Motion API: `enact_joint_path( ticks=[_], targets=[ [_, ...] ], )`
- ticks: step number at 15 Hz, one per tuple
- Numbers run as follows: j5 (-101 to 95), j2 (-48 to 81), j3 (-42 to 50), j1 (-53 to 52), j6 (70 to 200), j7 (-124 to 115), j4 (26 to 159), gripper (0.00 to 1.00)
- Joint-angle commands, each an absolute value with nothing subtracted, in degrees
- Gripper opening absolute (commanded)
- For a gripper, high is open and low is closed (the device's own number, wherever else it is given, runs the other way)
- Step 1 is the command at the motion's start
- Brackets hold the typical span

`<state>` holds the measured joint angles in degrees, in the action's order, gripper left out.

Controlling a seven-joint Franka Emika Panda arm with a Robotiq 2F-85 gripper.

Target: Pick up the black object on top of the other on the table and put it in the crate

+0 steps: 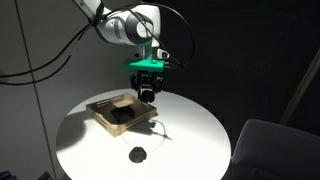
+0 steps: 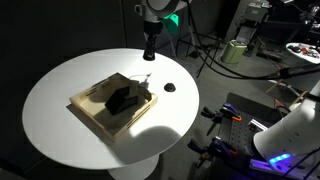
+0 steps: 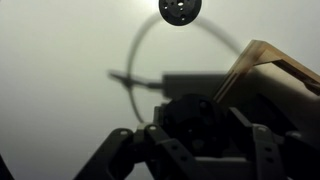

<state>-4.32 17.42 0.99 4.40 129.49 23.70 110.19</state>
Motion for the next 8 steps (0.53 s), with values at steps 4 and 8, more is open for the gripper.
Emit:
enact_joint_path(
  ticks=[4, 8],
  targets=[
    [-4.5, 18.5, -0.5, 3.5, 128.1, 23.6, 109.3, 0.4],
    [-4.5, 18.6, -0.6, 3.4, 128.0, 23.6, 109.5, 0.65]
  ],
)
